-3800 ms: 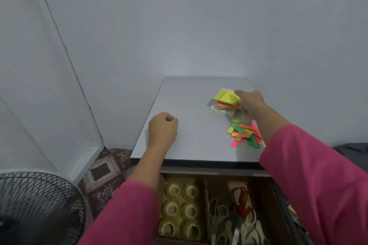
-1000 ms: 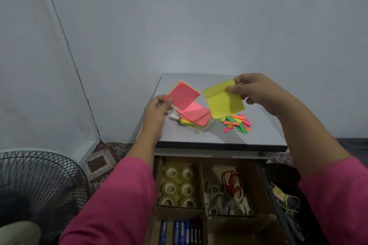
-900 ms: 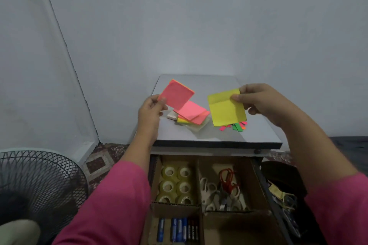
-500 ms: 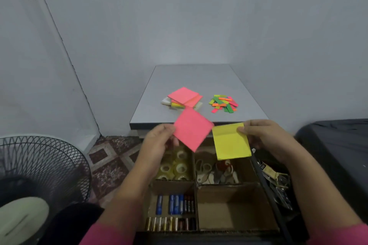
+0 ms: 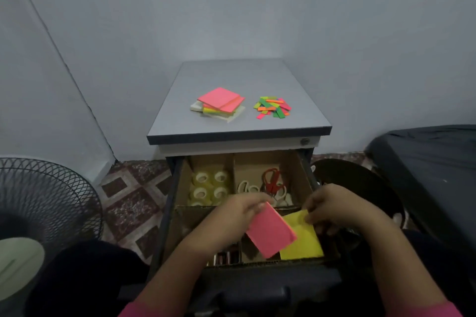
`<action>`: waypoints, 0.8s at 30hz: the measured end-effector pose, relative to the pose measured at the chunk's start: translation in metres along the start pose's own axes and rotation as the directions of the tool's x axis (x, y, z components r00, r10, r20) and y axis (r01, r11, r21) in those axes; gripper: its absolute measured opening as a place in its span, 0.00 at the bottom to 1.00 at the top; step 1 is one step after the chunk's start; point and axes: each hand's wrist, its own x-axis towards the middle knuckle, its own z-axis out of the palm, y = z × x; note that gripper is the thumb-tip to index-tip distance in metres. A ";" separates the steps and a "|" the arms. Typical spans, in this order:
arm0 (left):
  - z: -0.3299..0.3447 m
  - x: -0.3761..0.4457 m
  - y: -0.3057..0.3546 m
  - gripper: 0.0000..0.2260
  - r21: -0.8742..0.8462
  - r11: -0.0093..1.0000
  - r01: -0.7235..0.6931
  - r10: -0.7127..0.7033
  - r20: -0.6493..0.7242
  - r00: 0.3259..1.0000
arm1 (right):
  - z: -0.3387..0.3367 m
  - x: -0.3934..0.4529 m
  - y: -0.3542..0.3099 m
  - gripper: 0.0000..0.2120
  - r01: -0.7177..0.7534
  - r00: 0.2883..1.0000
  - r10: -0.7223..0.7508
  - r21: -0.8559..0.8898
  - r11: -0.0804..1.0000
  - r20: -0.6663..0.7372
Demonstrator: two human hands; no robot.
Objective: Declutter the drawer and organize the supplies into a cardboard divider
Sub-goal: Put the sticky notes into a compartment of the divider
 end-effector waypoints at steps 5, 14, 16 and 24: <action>0.028 0.003 -0.005 0.21 0.509 0.849 -0.139 0.160 0.004 0.987 | 0.015 0.009 -0.006 0.06 -0.140 0.989 0.126 -0.254 0.957 -0.071; 0.047 0.010 0.001 0.16 0.699 0.713 -0.046 -0.102 0.168 0.981 | 0.037 0.007 -0.014 0.10 -0.101 0.990 0.033 -0.536 0.838 -0.135; 0.046 0.010 0.000 0.14 0.697 0.716 -0.053 -0.102 0.179 0.979 | 0.037 0.007 -0.014 0.10 -0.105 0.988 0.026 -0.547 0.831 -0.150; 0.049 0.019 0.006 0.16 0.816 0.557 -0.158 -0.258 0.350 0.900 | 0.063 0.023 -0.016 0.16 -0.077 0.991 0.127 -0.554 0.829 0.052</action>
